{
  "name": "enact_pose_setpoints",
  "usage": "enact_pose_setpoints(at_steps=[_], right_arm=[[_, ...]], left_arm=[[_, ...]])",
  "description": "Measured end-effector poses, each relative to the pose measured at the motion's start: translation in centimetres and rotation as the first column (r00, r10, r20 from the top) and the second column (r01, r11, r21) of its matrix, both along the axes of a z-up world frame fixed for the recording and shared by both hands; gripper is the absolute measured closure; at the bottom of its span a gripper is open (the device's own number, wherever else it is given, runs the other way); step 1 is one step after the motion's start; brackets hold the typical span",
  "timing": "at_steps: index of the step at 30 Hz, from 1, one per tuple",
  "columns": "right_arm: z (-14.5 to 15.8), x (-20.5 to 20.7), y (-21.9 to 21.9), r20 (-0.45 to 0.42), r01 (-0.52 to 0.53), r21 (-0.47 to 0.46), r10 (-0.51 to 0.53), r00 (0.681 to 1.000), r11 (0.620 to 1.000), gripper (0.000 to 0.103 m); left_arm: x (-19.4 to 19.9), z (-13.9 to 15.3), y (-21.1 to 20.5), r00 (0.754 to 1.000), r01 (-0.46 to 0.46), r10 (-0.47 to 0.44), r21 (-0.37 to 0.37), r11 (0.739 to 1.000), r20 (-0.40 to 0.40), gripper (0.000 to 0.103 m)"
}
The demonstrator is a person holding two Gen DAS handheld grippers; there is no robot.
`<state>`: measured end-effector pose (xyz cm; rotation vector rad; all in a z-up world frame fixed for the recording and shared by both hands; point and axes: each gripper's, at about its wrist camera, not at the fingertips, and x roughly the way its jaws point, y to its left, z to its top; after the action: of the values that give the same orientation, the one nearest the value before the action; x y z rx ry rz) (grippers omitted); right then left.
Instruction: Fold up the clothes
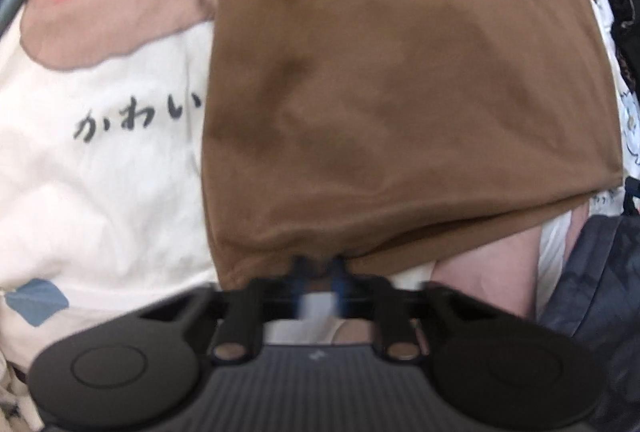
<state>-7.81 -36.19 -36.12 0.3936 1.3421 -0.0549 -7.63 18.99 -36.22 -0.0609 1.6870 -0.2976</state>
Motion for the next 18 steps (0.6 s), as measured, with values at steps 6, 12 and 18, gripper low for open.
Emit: enact_pose_setpoints(at_steps=[6,12,18], right_arm=[[-0.4,0.1,-0.2,-0.002,0.005,0.002,-0.005,1.0,1.0,0.08],[-0.5,-0.1,-0.3,-0.002,0.02,0.018,-0.02,1.0,1.0,0.08],[-1.1,-0.3,-0.7,-0.019,0.076,0.133,-0.074,0.997,0.988,0.08]], left_arm=[[-0.1,1.6,0.2,0.999,0.04,-0.041,-0.032,0.999,-0.001,0.101],[-0.5,3.3,0.4,0.992,0.118,-0.122,-0.073,0.99,-0.043,0.102],[-0.2,3.2,0.5,0.987,0.151,-0.154,-0.06,0.987,-0.05,0.102]])
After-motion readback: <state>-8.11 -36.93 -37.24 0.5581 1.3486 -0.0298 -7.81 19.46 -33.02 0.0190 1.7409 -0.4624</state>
